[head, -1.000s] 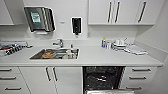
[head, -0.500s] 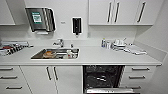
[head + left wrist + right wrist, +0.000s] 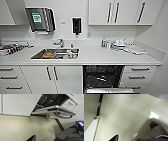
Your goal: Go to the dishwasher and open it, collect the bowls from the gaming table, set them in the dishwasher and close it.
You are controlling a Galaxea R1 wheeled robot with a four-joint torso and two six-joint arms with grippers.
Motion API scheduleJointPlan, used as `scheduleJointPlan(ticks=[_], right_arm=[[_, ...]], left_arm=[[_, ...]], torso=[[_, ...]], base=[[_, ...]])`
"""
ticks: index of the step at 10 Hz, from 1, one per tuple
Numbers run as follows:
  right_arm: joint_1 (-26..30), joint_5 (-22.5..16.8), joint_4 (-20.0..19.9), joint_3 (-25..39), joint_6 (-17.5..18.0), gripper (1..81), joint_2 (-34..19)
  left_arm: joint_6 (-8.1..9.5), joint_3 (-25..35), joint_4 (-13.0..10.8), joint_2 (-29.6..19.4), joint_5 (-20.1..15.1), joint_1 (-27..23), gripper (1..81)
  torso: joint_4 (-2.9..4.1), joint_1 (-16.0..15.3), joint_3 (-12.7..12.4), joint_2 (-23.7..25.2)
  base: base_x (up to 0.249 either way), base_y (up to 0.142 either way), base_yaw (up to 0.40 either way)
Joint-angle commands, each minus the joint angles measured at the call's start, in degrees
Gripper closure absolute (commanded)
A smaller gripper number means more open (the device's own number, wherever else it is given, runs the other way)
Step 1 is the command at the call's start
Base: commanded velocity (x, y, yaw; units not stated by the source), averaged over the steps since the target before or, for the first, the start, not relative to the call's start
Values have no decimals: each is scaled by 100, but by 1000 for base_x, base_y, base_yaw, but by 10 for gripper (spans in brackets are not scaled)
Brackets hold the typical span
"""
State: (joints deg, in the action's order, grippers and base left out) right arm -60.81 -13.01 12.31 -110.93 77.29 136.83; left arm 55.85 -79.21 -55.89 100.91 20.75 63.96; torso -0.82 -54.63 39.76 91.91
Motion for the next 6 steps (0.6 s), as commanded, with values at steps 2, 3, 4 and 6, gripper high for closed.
scheduleJointPlan(ticks=[2,3,4,6], right_arm=[[116,-141,649,46,-1992,10,-21],[55,-158,667,126,-2666,10,14],[-24,-219,667,274,-3257,10,22],[-208,-229,667,266,-3985,10,137]], left_arm=[[301,-1806,43,1211,96,858,10],[708,-2028,-36,1344,87,1008,10],[805,-2158,-44,1457,61,1132,10],[875,-2661,-36,1757,96,1229,10]], torso=[[0,0,0,0],[0,0,0,0],[0,-5,0,-2],[0,11,-4,7]], base=[[0,0,0],[-300,0,0],[0,0,0],[0,0,0]])
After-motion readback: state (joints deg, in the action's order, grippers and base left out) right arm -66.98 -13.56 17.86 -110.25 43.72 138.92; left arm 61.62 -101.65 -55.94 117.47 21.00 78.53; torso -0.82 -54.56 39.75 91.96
